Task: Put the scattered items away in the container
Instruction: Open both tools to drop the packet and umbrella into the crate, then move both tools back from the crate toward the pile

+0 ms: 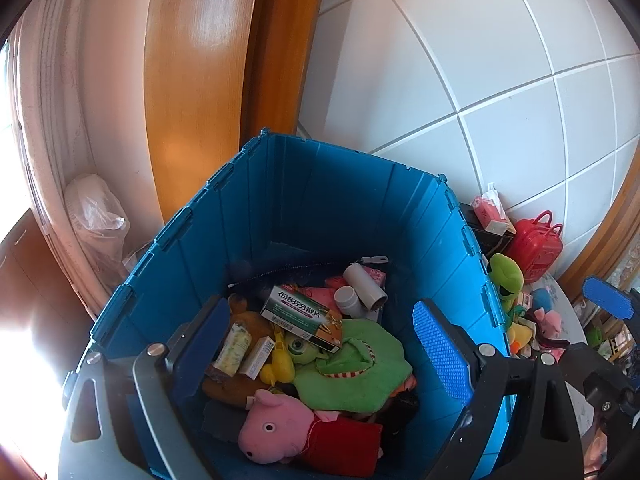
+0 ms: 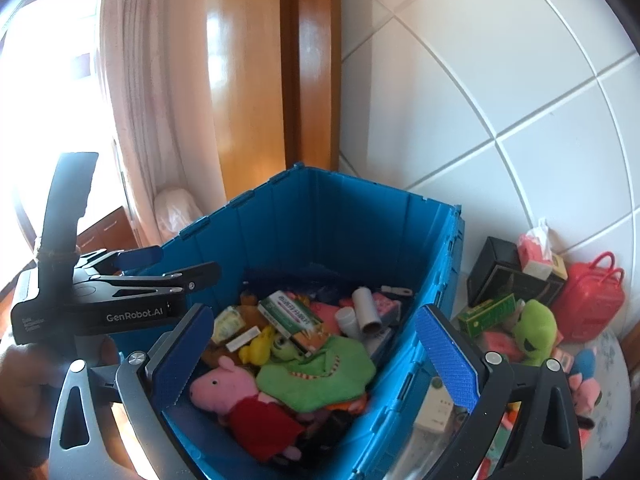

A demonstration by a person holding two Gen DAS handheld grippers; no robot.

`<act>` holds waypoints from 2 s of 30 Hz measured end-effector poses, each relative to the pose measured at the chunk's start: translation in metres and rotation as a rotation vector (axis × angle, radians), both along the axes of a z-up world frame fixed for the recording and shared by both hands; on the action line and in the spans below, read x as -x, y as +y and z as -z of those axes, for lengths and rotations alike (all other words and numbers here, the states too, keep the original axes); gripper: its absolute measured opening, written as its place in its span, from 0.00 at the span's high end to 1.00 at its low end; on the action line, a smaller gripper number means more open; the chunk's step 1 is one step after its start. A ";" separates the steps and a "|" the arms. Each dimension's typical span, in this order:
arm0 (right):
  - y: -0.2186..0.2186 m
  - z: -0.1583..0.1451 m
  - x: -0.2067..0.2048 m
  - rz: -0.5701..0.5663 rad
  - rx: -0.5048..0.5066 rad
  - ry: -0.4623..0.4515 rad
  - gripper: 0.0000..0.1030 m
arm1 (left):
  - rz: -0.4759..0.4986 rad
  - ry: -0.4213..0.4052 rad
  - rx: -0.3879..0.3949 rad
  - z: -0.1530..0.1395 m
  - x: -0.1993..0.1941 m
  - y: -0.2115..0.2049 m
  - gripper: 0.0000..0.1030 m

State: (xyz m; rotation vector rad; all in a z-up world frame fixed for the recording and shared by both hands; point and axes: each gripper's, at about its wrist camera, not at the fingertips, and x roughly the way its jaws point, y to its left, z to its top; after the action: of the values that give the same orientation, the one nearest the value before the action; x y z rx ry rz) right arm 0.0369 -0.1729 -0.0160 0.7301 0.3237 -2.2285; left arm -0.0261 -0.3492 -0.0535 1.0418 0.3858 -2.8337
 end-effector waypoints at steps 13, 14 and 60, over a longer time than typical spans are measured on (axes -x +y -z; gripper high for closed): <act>0.034 -0.001 -0.011 0.024 0.021 -0.014 0.00 | 0.044 0.018 0.007 -0.006 -0.008 0.033 0.09; 0.038 -0.001 -0.012 0.024 0.021 -0.016 0.00 | 0.045 0.017 0.011 -0.006 -0.008 0.037 0.09; 0.426 0.093 0.060 0.356 0.020 -0.186 0.00 | 0.345 -0.200 0.135 0.088 0.015 0.414 0.09</act>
State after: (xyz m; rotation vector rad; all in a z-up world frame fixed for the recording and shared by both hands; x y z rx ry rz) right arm -0.0228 0.2532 -0.1091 1.0421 0.0825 -2.4636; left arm -0.0408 0.0648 -0.1419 1.4701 -0.0066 -2.9477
